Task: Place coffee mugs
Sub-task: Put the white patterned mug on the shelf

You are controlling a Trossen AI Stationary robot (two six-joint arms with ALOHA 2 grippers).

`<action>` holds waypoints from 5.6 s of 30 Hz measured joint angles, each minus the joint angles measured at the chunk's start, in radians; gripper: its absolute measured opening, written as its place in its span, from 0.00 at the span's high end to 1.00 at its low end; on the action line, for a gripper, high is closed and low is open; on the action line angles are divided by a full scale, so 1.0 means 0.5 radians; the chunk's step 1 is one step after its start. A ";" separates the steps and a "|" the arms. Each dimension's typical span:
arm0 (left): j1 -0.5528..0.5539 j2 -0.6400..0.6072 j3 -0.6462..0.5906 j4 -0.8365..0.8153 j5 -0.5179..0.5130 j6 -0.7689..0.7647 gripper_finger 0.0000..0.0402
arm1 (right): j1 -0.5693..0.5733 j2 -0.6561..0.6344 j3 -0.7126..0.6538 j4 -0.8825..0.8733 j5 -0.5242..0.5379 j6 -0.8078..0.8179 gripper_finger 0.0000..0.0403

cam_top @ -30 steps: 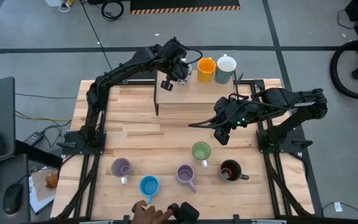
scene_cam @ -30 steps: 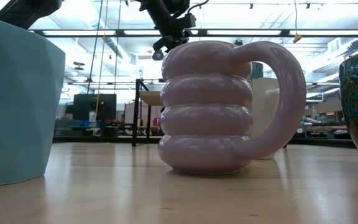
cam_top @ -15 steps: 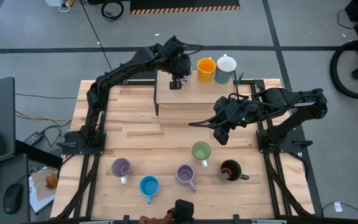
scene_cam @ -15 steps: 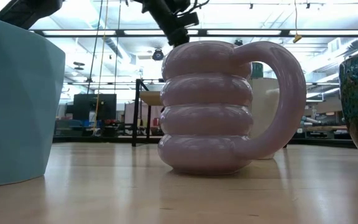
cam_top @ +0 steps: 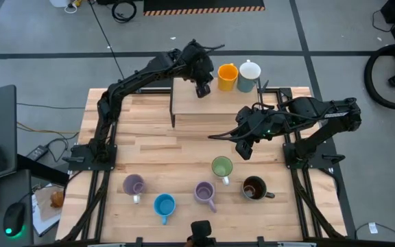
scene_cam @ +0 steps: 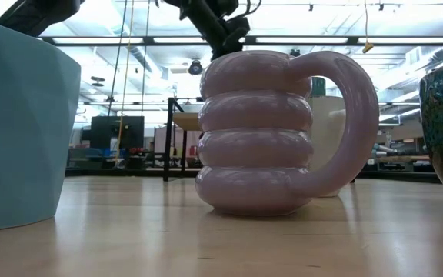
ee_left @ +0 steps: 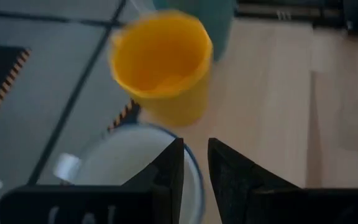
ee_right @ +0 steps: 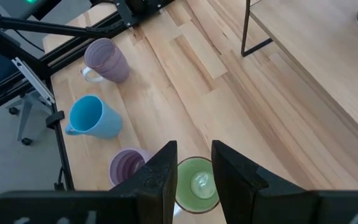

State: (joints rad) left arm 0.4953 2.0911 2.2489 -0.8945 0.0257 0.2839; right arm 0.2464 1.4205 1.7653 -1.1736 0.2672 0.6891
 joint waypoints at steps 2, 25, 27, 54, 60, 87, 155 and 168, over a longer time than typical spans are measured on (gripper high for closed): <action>-0.006 0.007 0.000 -0.018 0.039 0.028 0.79 | 0.000 0.000 0.000 0.012 0.000 0.000 0.74; -0.021 0.090 0.000 -0.033 -0.119 0.032 0.58 | 0.000 0.000 0.000 0.046 0.000 -0.001 0.74; -0.030 0.093 0.004 -0.007 -0.124 0.033 0.60 | 0.000 0.000 0.000 0.051 0.000 -0.001 0.74; -0.008 0.100 0.002 -0.044 -0.110 0.388 0.88 | 0.002 0.000 0.000 0.056 -0.001 -0.002 0.74; -0.009 0.100 0.002 -0.038 -0.112 0.342 0.88 | 0.002 0.000 0.000 0.056 -0.001 -0.008 0.74; -0.009 0.100 0.002 0.090 -0.056 0.180 0.74 | 0.002 0.000 0.000 0.056 -0.001 -0.001 0.74; -0.014 0.097 0.002 0.150 -0.124 -0.498 0.83 | 0.034 0.000 0.000 0.119 -0.005 0.015 0.74; -0.002 0.068 0.004 0.123 -0.006 -0.444 0.80 | 0.034 0.001 0.000 0.119 0.000 0.015 0.77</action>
State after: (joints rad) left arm 0.4946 2.1252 2.2509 -0.8330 0.0225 0.0619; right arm 0.2634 1.4208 1.7653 -1.1141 0.2672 0.6968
